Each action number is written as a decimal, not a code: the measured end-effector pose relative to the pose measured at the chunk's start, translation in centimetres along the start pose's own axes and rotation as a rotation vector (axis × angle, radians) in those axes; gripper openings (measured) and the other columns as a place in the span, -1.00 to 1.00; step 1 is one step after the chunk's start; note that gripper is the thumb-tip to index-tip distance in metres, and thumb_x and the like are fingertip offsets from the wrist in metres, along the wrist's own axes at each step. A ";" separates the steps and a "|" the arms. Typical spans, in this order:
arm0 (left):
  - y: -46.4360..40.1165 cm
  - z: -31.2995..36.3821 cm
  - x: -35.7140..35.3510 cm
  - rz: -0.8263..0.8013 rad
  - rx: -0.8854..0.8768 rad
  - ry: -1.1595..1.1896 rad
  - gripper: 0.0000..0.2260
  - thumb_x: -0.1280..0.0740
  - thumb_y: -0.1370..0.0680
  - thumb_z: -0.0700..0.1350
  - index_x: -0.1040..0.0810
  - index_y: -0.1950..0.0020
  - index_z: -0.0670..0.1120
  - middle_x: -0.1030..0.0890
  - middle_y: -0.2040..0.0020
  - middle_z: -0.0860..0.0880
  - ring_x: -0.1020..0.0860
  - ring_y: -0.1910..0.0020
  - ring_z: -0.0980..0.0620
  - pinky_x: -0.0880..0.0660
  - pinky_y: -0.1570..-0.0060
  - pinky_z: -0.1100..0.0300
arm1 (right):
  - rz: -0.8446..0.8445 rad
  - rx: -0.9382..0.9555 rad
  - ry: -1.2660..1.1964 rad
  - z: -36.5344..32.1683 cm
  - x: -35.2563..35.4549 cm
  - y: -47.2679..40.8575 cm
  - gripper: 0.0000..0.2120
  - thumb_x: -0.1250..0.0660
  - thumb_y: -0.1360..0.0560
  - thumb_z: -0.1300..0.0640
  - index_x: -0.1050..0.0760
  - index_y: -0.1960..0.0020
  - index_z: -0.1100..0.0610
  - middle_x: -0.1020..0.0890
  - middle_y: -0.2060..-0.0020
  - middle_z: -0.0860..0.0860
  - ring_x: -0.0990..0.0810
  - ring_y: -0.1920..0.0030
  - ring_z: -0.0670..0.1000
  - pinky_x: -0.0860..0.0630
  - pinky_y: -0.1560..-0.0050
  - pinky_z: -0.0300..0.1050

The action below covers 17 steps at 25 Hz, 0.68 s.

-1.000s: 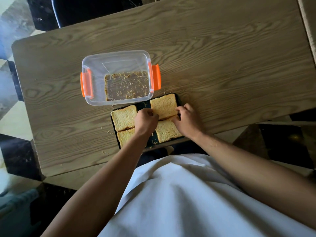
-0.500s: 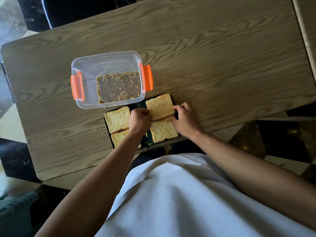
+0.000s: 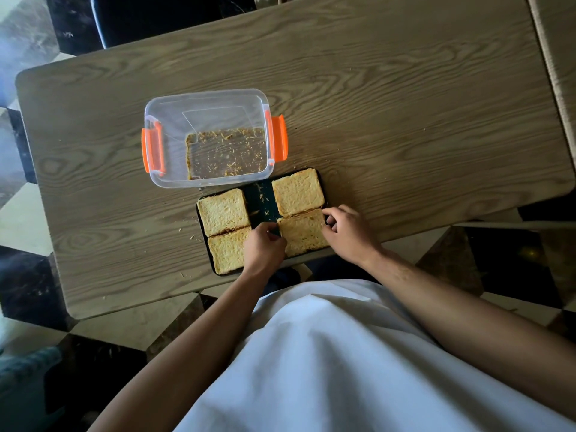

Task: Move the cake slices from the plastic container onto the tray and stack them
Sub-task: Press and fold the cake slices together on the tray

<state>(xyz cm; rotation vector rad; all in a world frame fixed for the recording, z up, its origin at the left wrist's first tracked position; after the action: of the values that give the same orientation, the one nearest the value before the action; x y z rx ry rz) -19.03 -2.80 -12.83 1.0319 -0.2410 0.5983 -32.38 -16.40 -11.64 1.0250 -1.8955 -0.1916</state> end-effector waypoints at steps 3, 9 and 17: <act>-0.1 -0.2 -0.4 0.007 0.008 0.006 -0.63 -0.33 -0.43 -0.22 -0.61 -0.23 -0.06 -0.72 0.15 -0.06 -0.70 0.17 -0.10 -0.67 0.10 -0.11 | -0.029 -0.014 0.011 -0.2 -0.3 0.3 -0.57 -0.35 -0.52 0.17 -0.50 -0.37 0.23 -0.60 -0.06 0.14 -0.61 0.01 0.16 -0.55 -0.05 0.02; -1.0 0.0 -1.3 -0.064 0.014 0.040 -0.65 -0.33 -0.43 -0.25 -0.63 -0.20 -0.11 -0.73 0.07 -0.10 -0.70 0.12 -0.11 -0.67 0.07 -0.12 | -0.030 -0.084 0.063 -0.5 0.1 -0.2 -0.55 -0.32 -0.53 0.09 -0.48 -0.39 0.18 -0.58 -0.14 0.13 -0.57 -0.12 0.15 -0.53 -0.10 -0.01; -0.3 -0.4 -0.9 0.059 -0.007 0.090 -0.66 -0.36 -0.43 -0.26 -0.58 -0.20 -0.09 -0.67 0.15 0.00 -0.69 0.15 -0.09 -0.66 0.07 -0.12 | -0.084 0.045 0.096 -1.5 -1.6 1.8 -0.47 -0.34 -0.54 0.19 -0.34 -0.48 0.23 -0.39 -0.31 0.17 -0.50 -0.16 0.13 -0.40 -0.05 -0.21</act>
<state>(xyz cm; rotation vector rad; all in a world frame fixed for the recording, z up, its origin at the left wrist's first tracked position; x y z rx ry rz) -19.67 -2.94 -13.66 0.9911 -0.1949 0.6945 -31.89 -13.70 -11.01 1.1252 -1.7784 -0.1463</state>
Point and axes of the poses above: each hand's wrist, its own y-axis away from the middle knuckle, its own x-axis out of the back of the hand, z = x × y, the point moved 3 cm from there along -y, towards the middle knuckle
